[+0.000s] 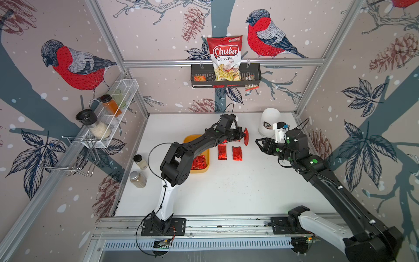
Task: Take the tea bags out of the storage box
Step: Place the tea bag at the center of the board.
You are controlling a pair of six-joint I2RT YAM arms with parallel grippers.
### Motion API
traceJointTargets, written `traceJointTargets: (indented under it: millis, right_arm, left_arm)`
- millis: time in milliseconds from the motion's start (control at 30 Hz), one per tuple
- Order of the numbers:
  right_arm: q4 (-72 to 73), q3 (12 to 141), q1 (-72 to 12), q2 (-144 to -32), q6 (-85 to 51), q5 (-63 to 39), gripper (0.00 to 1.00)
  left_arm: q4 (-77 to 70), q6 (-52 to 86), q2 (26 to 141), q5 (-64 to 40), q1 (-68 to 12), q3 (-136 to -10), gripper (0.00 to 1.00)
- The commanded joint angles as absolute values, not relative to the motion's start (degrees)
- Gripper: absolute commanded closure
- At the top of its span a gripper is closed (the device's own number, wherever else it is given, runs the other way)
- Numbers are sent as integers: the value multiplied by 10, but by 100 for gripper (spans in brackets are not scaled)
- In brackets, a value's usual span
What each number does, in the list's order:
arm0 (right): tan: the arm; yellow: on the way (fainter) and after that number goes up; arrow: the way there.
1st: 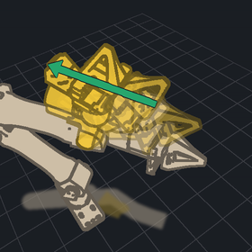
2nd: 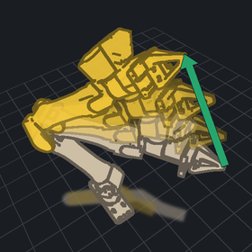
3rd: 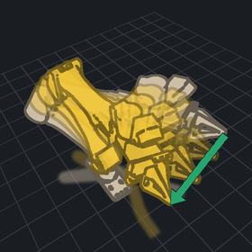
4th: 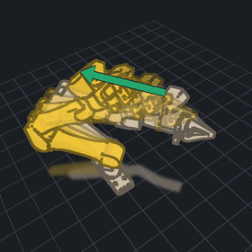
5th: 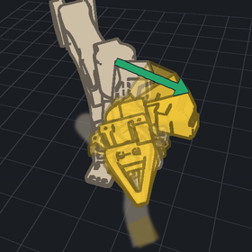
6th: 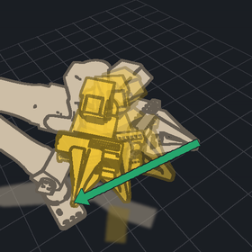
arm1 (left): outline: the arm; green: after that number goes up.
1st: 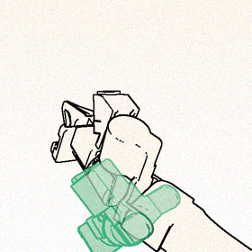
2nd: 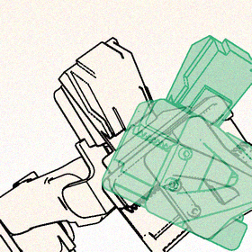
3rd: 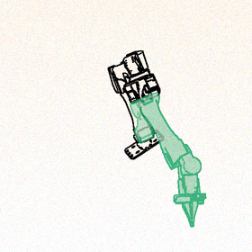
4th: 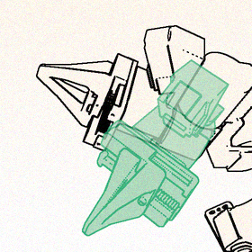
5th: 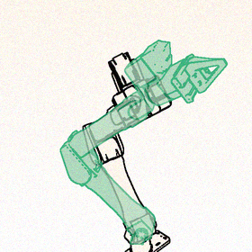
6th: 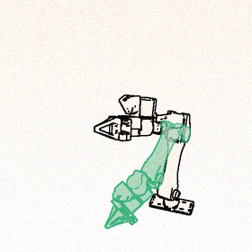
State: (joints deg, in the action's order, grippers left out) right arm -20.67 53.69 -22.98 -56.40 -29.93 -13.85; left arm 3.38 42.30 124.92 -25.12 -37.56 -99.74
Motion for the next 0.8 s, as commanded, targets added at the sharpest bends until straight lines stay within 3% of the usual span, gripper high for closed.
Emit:
traceJointTargets:
  millis: [0, 367, 767]
  right_arm:
    - [-221, 544, -225, -554, -299, -124, 48]
    - [-217, 538, -212, -552, -300, -147, 48]
    - [-219, 535, -205, -546, -297, -156, 47]
  left_arm:
    - [-7, 454, 1309, -265, -377, -1070, 100]
    - [-61, 536, 1481, -262, -378, -1255, 100]
    - [-50, 543, 1515, -238, -370, -1260, 100]
